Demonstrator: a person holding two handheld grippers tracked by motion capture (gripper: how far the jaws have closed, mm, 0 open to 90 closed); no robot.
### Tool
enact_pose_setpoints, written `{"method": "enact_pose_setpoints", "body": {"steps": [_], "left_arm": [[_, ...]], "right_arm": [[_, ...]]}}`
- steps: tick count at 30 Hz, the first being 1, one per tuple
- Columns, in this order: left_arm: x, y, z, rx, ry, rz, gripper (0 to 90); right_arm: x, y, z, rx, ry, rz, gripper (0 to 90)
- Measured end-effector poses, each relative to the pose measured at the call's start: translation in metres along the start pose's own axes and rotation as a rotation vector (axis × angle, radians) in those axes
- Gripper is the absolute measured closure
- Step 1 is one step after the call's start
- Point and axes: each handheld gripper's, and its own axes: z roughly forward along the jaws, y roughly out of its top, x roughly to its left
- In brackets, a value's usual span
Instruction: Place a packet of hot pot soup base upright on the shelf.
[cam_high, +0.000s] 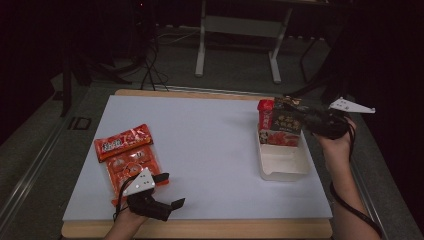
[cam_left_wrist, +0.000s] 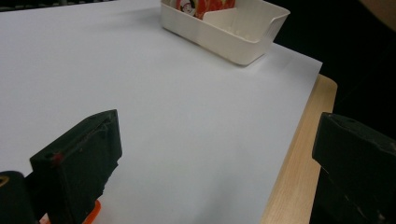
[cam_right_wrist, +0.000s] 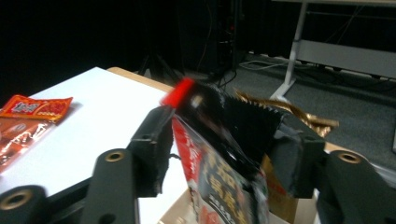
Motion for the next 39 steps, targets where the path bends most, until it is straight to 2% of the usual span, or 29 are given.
{"method": "enact_pose_setpoints", "body": {"steps": [5, 8, 9, 14, 19, 20, 22, 24, 26, 27, 31, 36, 37, 39], "left_arm": [[0.002, 0.002, -0.003, -0.018, 0.019, -0.002, 2.1], [0.003, 0.003, -0.004, -0.024, 0.015, -0.011, 2.1], [0.004, 0.004, -0.008, -0.036, 0.032, -0.007, 2.1], [0.006, 0.005, -0.012, -0.032, 0.045, -0.017, 2.1], [0.007, 0.007, -0.014, -0.006, 0.053, -0.024, 2.1], [0.006, 0.009, -0.014, 0.019, 0.066, -0.016, 2.1], [0.005, 0.010, -0.015, 0.035, 0.077, -0.002, 2.1], [0.005, 0.009, -0.018, 0.028, 0.105, 0.028, 2.1], [0.005, 0.009, -0.018, 0.028, 0.105, 0.028, 2.1], [0.008, 0.009, -0.022, 0.023, 0.106, 0.026, 2.2], [0.014, 0.008, -0.028, 0.033, 0.100, 0.014, 2.7], [0.020, 0.005, -0.037, 0.064, 0.145, -0.005, 2.8], [0.022, 0.004, -0.040, 0.072, 0.171, -0.010, 2.8], [0.025, 0.002, -0.044, 0.067, 0.183, -0.019, 4.8]], "right_arm": [[0.016, 0.017, -0.012, -0.015, -0.002, -0.048, 40.5], [0.022, 0.021, -0.016, -0.021, 0.007, -0.052, 40.4], [0.029, 0.022, -0.020, -0.029, 0.026, -0.055, 37.5], [0.049, 0.020, -0.025, -0.042, 0.036, -0.067, 28.7], [0.066, 0.011, -0.025, -0.027, 0.062, -0.055, 15.5], [0.069, 0.009, -0.024, -0.026, 0.077, -0.054, 13.2], [0.076, 0.004, -0.024, -0.030, 0.077, -0.061, 11.6], [0.080, -0.002, -0.024, -0.043, 0.100, -0.045, 11.1], [0.082, -0.005, -0.024, -0.042, 0.099, -0.037, 11.1], [0.086, -0.011, -0.024, -0.049, 0.127, -0.028, 11.1], [0.094, -0.023, -0.025, -0.051, 0.157, -0.045, 14.2], [0.104, -0.040, -0.025, -0.014, 0.188, -0.069, 14.8], [0.106, -0.043, -0.025, -0.006, 0.188, -0.074, 14.8], [0.110, -0.048, -0.026, -0.005, 0.203, -0.071, 14.8]]}}
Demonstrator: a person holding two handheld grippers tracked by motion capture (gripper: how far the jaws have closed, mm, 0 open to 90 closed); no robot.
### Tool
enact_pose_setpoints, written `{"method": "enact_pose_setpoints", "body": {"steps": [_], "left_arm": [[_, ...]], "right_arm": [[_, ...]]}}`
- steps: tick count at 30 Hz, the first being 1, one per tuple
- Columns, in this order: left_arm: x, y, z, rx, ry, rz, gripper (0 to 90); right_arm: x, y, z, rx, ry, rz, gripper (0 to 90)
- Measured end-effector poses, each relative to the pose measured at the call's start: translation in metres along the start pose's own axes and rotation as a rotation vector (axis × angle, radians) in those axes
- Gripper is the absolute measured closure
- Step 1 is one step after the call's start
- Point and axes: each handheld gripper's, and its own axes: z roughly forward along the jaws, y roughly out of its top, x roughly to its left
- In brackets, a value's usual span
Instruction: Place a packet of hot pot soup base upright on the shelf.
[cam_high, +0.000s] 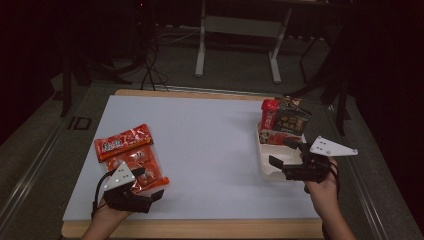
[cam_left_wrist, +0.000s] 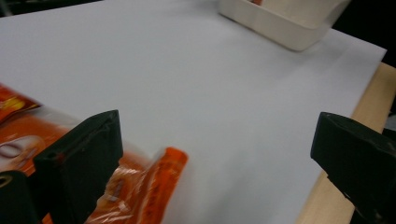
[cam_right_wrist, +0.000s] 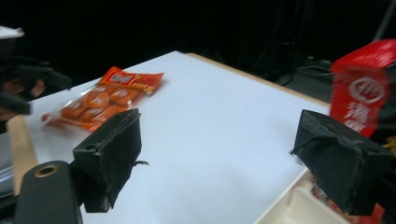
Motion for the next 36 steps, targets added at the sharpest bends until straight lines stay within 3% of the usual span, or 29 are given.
{"method": "enact_pose_setpoints", "body": {"steps": [9, 12, 14, 15, 17, 21, 23, 24, 26, 28, 29, 31, 36], "left_arm": [[0.013, -0.007, -0.012, 0.036, 0.084, -0.044, 8.3], [0.020, -0.009, -0.016, 0.023, 0.111, -0.079, 16.2], [0.025, -0.011, -0.020, 0.014, 0.138, -0.092, 29.8], [0.027, -0.011, -0.021, 0.014, 0.148, -0.093, 32.4], [0.031, -0.012, -0.024, 0.024, 0.192, -0.103, 45.1], [0.039, -0.015, -0.029, 0.037, 0.284, -0.123, 59.5], [0.039, -0.015, -0.029, 0.037, 0.284, -0.123, 63.9], [0.052, -0.018, -0.030, 0.054, 0.362, -0.162, 72.7], [0.063, -0.019, -0.031, 0.067, 0.417, -0.167, 79.5], [0.067, -0.019, -0.030, 0.074, 0.429, -0.168, 87.2], [0.077, -0.019, -0.031, 0.080, 0.476, -0.178, 89.6], [0.087, -0.019, -0.029, 0.093, 0.519, -0.180, 90.0], [0.105, -0.021, -0.022, 0.136, 0.583, -0.193, 90.0]], "right_arm": [[0.019, -0.011, -0.004, 0.013, 0.035, -0.004, 14.8], [0.025, -0.014, -0.004, 0.019, 0.048, -0.009, 14.7], [0.029, -0.017, -0.004, 0.017, 0.062, -0.008, 14.7], [0.032, -0.017, -0.004, 0.024, 0.066, -0.011, 14.7], [0.035, -0.019, -0.004, 0.026, 0.071, -0.018, 14.6], [0.036, -0.021, -0.004, 0.020, 0.083, -0.017, 14.4], [0.036, -0.021, -0.004, 0.019, 0.088, -0.013, 14.4], [0.037, -0.022, -0.004, 0.016, 0.086, -0.016, 14.4], [0.037, -0.022, -0.003, 0.012, 0.092, -0.013, 14.5], [0.038, -0.022, -0.003, 0.011, 0.092, -0.015, 14.4], [0.038, -0.022, -0.003, 0.009, 0.096, -0.016, 14.5], [0.038, -0.021, -0.003, 0.010, 0.097, -0.019, 14.5], [0.038, -0.022, -0.003, 0.012, 0.102, -0.016, 14.5]]}}
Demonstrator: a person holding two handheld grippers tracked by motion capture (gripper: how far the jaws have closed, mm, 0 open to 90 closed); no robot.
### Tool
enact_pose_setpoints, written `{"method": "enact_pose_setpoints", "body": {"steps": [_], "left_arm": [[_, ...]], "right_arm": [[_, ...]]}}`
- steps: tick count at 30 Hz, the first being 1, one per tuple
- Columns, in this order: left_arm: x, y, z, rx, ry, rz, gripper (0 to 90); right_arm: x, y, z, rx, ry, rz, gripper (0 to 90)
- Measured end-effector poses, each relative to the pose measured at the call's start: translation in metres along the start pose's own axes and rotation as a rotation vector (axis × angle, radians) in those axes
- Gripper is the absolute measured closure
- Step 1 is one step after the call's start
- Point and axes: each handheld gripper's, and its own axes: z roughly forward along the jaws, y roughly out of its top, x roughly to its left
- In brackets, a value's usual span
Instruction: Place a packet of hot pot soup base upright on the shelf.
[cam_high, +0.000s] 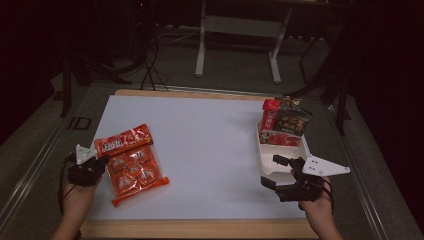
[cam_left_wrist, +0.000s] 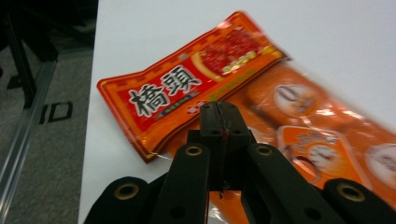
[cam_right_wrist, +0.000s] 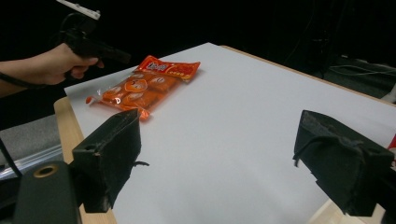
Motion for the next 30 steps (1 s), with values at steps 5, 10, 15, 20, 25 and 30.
{"method": "enact_pose_setpoints", "body": {"steps": [5, 10, 15, 20, 25, 30], "left_arm": [[0.004, -0.002, 0.010, 0.054, 0.024, -0.024, 90.0], [0.009, -0.009, 0.021, 0.102, 0.018, -0.031, 90.0], [0.007, -0.014, 0.028, 0.140, 0.032, -0.042, 90.0], [0.003, -0.014, 0.029, 0.152, 0.032, -0.030, 90.0], [0.000, -0.014, 0.028, 0.162, 0.000, -0.029, 90.0], [0.000, -0.014, 0.029, 0.163, -0.015, -0.030, 90.0]], "right_arm": [[0.001, 0.000, 0.000, 0.001, 0.006, -0.004, 14.5], [0.001, 0.000, 0.001, 0.000, 0.011, -0.007, 14.6], [0.003, 0.000, 0.003, 0.008, 0.019, -0.009, 14.6], [0.003, 0.000, 0.003, 0.010, 0.021, -0.010, 14.6], [0.002, 0.001, 0.001, 0.006, 0.015, -0.010, 14.6], [0.002, 0.003, 0.000, 0.000, 0.017, -0.009, 14.6]]}}
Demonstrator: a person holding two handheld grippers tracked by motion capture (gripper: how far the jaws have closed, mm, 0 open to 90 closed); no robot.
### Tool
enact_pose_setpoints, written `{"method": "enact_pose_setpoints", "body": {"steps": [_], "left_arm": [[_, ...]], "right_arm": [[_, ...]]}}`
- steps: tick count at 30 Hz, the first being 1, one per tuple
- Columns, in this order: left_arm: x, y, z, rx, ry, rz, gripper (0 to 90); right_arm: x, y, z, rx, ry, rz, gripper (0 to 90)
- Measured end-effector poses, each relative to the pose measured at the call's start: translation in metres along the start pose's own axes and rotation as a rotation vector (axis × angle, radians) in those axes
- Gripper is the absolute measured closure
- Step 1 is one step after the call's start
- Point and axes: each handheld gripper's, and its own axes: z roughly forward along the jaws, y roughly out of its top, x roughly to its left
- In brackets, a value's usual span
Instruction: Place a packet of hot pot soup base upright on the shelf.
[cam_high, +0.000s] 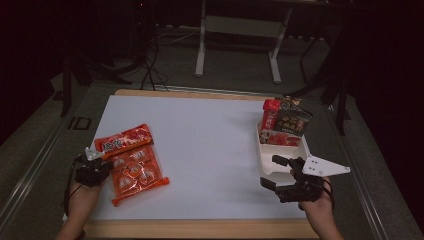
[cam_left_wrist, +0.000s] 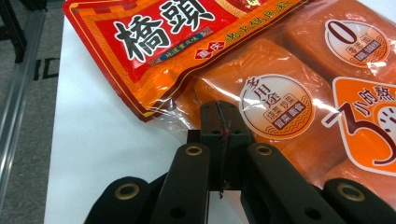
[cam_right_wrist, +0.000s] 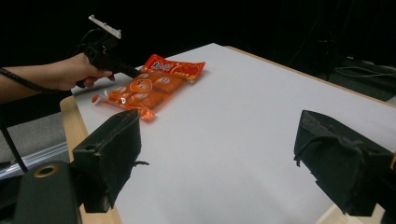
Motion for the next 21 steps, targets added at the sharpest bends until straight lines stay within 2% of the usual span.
{"method": "enact_pose_setpoints", "body": {"steps": [3, 5, 7, 11, 15, 21], "left_arm": [[-0.002, 0.002, 0.002, -0.005, -0.026, 0.004, 90.0], [-0.002, 0.002, 0.002, -0.005, -0.026, 0.004, 90.0], [-0.009, 0.006, 0.004, 0.002, -0.055, 0.032, 90.0], [-0.021, 0.013, 0.008, 0.006, -0.080, 0.068, 90.0], [-0.033, 0.019, 0.012, 0.011, -0.099, 0.090, 90.0], [-0.056, 0.027, 0.018, 0.010, -0.152, 0.132, 90.0]], "right_arm": [[0.000, 0.000, 0.001, 0.002, 0.006, 0.001, 14.6], [0.000, 0.000, 0.002, 0.004, 0.007, 0.000, 14.6], [0.001, 0.000, 0.003, 0.008, 0.013, 0.001, 14.6], [0.003, 0.001, 0.004, 0.011, 0.019, -0.008, 14.7], [0.004, 0.002, 0.003, 0.011, 0.024, -0.007, 14.6], [0.004, 0.001, 0.004, 0.019, 0.028, -0.009, 14.7]]}}
